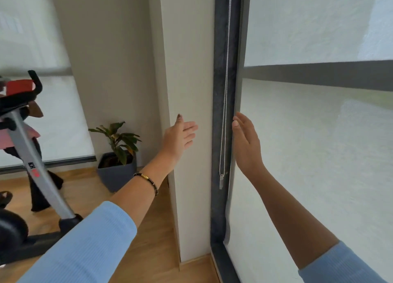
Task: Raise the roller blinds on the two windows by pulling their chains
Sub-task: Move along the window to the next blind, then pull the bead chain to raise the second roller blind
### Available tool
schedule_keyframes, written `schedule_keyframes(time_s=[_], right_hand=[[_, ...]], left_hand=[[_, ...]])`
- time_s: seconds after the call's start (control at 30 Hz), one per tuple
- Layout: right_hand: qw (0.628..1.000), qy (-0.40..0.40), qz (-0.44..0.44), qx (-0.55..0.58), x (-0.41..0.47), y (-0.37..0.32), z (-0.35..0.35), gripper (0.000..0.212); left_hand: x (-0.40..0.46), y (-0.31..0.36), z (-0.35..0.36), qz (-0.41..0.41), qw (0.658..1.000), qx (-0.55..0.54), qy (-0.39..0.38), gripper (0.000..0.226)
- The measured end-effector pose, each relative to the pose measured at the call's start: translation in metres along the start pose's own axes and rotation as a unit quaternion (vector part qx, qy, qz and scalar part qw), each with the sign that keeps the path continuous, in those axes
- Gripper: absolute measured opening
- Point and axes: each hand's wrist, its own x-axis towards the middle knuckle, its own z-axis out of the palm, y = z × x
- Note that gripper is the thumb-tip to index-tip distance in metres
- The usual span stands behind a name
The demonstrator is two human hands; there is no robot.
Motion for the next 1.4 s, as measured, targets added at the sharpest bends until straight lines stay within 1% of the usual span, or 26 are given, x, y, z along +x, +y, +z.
schedule_keyframes(time_s=[0.07,0.2,0.3,0.4,0.53,0.63,0.77,0.87,0.93,1.03,1.13,1.17,1.2,1.3,1.4], right_hand=[[0.999,0.021,0.028,0.009,0.034,0.023,0.017,0.039],[0.994,0.054,0.082,0.051,0.093,0.065,0.043,0.035],[0.989,0.078,0.106,0.061,0.127,0.094,0.053,0.024],[0.986,0.088,0.126,0.062,0.164,0.125,0.056,0.017],[0.982,0.112,0.145,0.043,0.22,0.177,0.054,0.016],[0.978,0.125,0.166,0.027,0.265,0.214,0.051,0.015],[0.974,0.111,0.196,-0.028,0.32,0.254,0.054,0.017],[0.971,0.095,0.215,-0.052,0.346,0.277,0.062,0.019],[0.968,0.091,0.214,-0.092,0.355,0.288,0.067,0.019],[0.967,0.094,0.202,-0.125,0.36,0.295,0.07,0.011],[0.968,0.078,0.209,-0.116,0.358,0.294,0.071,0.039],[0.969,0.071,0.213,-0.108,0.355,0.293,0.071,0.042],[0.969,0.065,0.213,-0.106,0.352,0.291,0.071,0.039],[0.97,0.074,0.192,-0.126,0.342,0.284,0.073,0.018],[0.973,0.109,0.173,-0.108,0.329,0.28,0.08,0.018]], left_hand=[[0.042,-0.009,-0.006,-0.008,1.0,-0.001,-0.009,0.058],[0.127,-0.029,-0.012,-0.017,0.998,0.042,-0.035,0.049],[0.181,-0.047,-0.007,-0.017,0.998,0.051,-0.034,0.04],[0.238,-0.069,0.004,0.02,0.994,0.104,-0.035,0.027],[0.321,-0.094,0.026,0.07,0.982,0.167,-0.046,0.019],[0.381,-0.107,0.042,0.082,0.979,0.172,-0.066,0.017],[0.444,-0.116,0.06,0.073,0.981,0.149,-0.099,0.026],[0.467,-0.12,0.065,0.089,0.979,0.151,-0.104,0.03],[0.474,-0.122,0.066,0.107,0.975,0.158,-0.115,0.031],[0.479,-0.125,0.067,0.135,0.969,0.16,-0.13,0.027],[0.484,-0.127,0.07,0.152,0.967,0.146,-0.143,0.021],[0.484,-0.128,0.072,0.154,0.967,0.144,-0.145,0.021],[0.484,-0.129,0.073,0.154,0.967,0.14,-0.149,0.024],[0.483,-0.128,0.075,0.132,0.97,0.119,-0.167,0.027],[0.485,-0.126,0.076,0.091,0.973,0.084,-0.193,0.019]])
